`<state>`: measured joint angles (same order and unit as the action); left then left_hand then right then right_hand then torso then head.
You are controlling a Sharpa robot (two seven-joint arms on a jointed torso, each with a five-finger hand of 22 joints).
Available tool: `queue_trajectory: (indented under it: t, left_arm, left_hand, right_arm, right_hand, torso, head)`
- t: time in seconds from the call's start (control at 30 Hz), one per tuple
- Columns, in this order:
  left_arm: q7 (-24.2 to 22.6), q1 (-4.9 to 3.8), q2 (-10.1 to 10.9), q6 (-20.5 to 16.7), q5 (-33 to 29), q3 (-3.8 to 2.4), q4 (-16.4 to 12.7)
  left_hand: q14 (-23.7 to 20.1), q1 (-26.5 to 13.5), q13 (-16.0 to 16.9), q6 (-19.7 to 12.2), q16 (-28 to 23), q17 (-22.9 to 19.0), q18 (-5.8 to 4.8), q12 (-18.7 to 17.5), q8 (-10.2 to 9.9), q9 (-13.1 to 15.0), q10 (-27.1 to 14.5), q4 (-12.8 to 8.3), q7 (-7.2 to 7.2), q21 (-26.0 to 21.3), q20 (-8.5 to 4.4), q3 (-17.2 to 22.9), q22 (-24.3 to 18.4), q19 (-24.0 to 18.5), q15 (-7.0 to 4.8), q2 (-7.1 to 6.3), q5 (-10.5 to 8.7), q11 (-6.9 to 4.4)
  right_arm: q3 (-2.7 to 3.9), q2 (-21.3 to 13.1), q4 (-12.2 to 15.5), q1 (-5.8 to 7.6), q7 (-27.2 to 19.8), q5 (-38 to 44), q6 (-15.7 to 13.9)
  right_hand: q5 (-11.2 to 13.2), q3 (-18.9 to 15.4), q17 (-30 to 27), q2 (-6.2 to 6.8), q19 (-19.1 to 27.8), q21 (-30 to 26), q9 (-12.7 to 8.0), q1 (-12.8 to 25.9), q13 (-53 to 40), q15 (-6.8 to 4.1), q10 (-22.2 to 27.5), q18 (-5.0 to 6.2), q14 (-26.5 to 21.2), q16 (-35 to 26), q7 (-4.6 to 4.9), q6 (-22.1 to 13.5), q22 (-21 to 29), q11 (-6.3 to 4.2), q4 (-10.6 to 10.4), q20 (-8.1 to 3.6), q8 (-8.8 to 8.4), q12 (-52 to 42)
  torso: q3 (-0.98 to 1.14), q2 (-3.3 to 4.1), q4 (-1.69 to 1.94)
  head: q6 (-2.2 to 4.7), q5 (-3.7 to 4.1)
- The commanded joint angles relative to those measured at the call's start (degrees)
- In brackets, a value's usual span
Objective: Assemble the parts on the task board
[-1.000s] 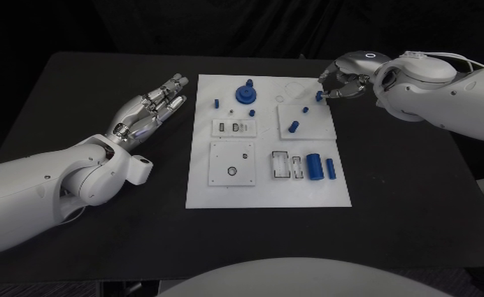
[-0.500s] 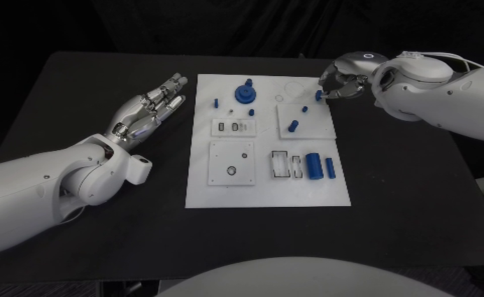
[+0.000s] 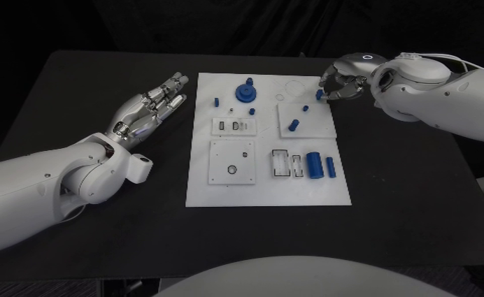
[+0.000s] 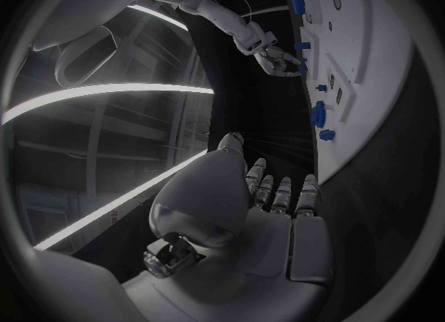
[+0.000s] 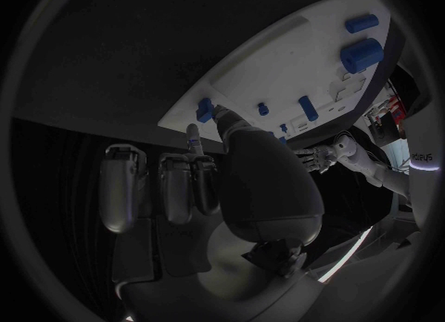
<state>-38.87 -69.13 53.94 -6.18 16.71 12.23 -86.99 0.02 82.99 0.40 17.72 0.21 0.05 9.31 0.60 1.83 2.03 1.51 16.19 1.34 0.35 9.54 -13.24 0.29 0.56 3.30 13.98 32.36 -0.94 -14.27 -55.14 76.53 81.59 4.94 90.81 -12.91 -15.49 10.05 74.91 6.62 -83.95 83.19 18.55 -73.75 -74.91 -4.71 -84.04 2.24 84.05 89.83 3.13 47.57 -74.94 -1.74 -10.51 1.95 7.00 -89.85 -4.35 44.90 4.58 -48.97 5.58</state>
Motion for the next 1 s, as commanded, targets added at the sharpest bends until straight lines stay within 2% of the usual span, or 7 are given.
queue_trajectory:
  t: [0.03,0.77,1.0]
  left_arm:
    - [-6.4,0.13,-0.1,0.9,-0.1,-0.04,0.0]
    - [-6.3,0.16,-0.1,1.2,-0.1,-0.04,0.0]
    - [-6.2,0.17,-0.1,1.3,-0.1,-0.04,0.1]
  left_hand:
    - [0.0,0.5,0.0,0.1,-0.2,0.0,0.93,-0.2,0.3,0.1,0.0,0.1,0.20,0.2,0.42,0.3,0.1,0.0,0.23,0.03,0.15,0.57]
    - [0.0,0.6,0.0,0.1,-0.2,0.0,0.91,-0.2,0.3,0.0,0.0,0.1,0.22,0.2,0.53,0.4,0.1,0.0,0.46,0.04,0.11,0.59]
    - [0.0,0.6,0.0,0.1,-0.2,0.0,0.90,-0.2,0.3,0.0,0.0,0.1,0.23,0.2,0.57,0.4,0.1,0.0,0.51,0.05,0.08,0.61]
  right_arm:
    - [0.03,0.1,-0.1,-0.17,1.7,1.6,0.3]
    - [0.03,1.1,-1.0,-0.72,2.0,1.8,0.2]
    - [0.04,1.5,-1.5,-0.83,1.9,1.8,0.3]
  right_hand:
    - [-0.2,-0.1,15.1,0.07,-1.9,-0.3,0.1,-0.7,-15.1,-0.21,-6.0,-0.39,5.9,0.2,-0.07,0.4,-12.6,0.26,-0.3,-0.27,0.19,-0.2]
    - [-0.3,0.0,15.1,0.15,-1.8,-0.4,0.3,-1.2,-15.1,-0.30,-6.0,-0.36,5.9,0.2,-0.09,0.4,-12.5,0.24,-0.2,-0.33,0.35,-0.2]
    - [-0.3,0.2,15.1,-0.02,-1.8,-0.4,0.7,-2.2,-15.1,-0.40,-6.0,-0.36,5.9,0.2,-0.21,0.9,-12.6,0.14,0.1,-0.43,0.91,-0.2]
  torso:
    - [-0.03,0.00,0.01]
    - [0.00,-0.02,-0.02]
    - [0.01,-0.01,-0.02]
  head:
    - [-0.03,0.08]
    - [-0.24,0.12]
    - [-0.37,0.19]
